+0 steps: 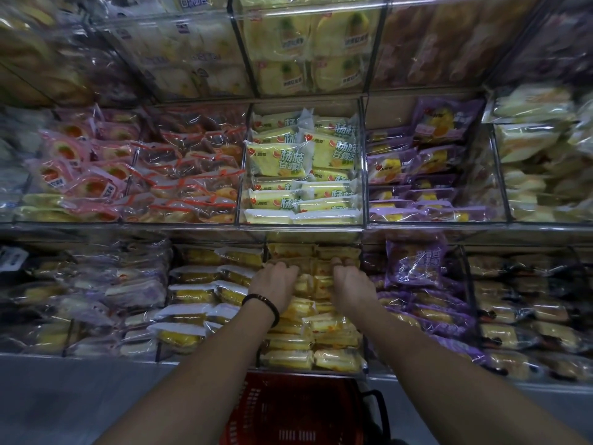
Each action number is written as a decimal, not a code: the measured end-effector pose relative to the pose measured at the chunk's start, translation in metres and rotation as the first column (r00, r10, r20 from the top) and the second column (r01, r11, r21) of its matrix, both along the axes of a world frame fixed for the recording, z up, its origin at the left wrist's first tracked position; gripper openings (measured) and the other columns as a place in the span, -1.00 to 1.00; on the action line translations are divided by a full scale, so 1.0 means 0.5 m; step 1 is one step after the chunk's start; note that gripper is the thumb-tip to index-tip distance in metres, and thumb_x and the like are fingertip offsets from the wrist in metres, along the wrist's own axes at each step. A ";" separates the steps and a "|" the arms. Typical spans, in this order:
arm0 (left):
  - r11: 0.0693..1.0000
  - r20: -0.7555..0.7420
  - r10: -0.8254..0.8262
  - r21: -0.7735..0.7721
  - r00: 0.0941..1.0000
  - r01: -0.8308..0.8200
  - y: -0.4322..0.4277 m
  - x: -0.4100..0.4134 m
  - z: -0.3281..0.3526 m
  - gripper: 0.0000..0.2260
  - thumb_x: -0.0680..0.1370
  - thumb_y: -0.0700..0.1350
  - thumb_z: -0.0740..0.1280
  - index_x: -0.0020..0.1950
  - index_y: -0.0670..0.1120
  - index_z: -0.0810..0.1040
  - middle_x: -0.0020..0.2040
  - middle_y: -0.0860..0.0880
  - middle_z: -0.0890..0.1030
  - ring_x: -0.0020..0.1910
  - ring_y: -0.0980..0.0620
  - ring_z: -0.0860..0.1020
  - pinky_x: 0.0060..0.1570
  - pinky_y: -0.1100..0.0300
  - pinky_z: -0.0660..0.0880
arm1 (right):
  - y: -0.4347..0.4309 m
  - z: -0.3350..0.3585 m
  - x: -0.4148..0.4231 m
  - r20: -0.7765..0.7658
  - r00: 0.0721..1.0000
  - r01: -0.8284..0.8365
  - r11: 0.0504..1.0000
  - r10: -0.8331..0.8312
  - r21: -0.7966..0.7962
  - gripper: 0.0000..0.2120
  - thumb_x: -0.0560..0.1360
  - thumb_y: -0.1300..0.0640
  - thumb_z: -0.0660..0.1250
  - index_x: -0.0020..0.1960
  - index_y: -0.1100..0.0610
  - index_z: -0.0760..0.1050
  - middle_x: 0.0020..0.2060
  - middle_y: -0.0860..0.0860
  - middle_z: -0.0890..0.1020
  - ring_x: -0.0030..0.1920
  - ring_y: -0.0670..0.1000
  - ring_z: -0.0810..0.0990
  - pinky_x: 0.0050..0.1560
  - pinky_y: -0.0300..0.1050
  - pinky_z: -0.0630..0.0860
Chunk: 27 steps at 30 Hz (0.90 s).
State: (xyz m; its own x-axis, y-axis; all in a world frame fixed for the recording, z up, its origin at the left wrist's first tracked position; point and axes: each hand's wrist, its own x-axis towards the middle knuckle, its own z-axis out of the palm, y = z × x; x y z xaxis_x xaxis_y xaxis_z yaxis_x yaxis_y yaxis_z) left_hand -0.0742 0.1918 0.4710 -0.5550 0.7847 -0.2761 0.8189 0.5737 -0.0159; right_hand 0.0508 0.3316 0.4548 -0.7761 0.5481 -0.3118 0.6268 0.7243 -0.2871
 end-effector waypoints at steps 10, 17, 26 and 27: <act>0.966 0.015 -0.141 0.222 0.990 0.135 -0.079 0.016 -0.002 -0.74 0.57 -0.11 0.38 0.25 0.03 0.58 0.17 -0.01 0.58 0.17 -0.07 0.53 0.07 0.03 0.56 | -0.016 0.012 0.101 -0.283 0.930 -0.197 0.968 0.234 0.154 -0.67 0.42 0.09 0.39 0.17 0.10 0.56 0.04 0.07 0.57 0.01 0.14 0.58 -0.08 -0.03 0.54; 0.981 0.100 -0.176 0.102 0.979 0.166 -0.090 0.053 -0.004 -0.54 0.48 -0.07 0.29 0.39 0.11 0.54 0.27 0.04 0.59 0.33 -0.08 0.47 0.34 -0.06 0.46 | -0.061 -0.036 0.144 0.039 0.892 -0.451 0.886 0.449 0.108 -0.52 0.37 -0.09 0.50 0.25 -0.07 0.50 0.07 -0.03 0.63 0.10 0.09 0.60 0.09 0.10 0.52; 0.998 -0.059 -0.031 0.045 0.998 0.033 -0.080 0.066 -0.003 -0.62 0.58 -0.23 0.33 0.34 0.12 0.54 0.27 0.04 0.64 0.28 -0.12 0.45 0.21 -0.01 0.41 | -0.035 -0.009 0.138 -0.039 0.978 -0.182 0.927 0.206 0.329 -0.64 0.31 0.26 0.53 0.03 -0.01 0.58 -0.19 -0.02 0.68 -0.08 0.14 0.47 -0.05 0.07 0.42; 0.999 -0.077 -0.019 0.049 0.997 0.023 -0.078 0.067 -0.004 -0.64 0.58 -0.22 0.33 0.32 0.12 0.54 0.26 0.04 0.64 0.27 -0.12 0.45 0.19 0.00 0.41 | -0.036 0.004 0.129 0.004 0.983 -0.176 0.940 0.183 0.292 -0.64 0.33 0.26 0.53 0.06 -0.01 0.59 -0.15 0.00 0.68 -0.07 0.14 0.48 -0.05 0.06 0.45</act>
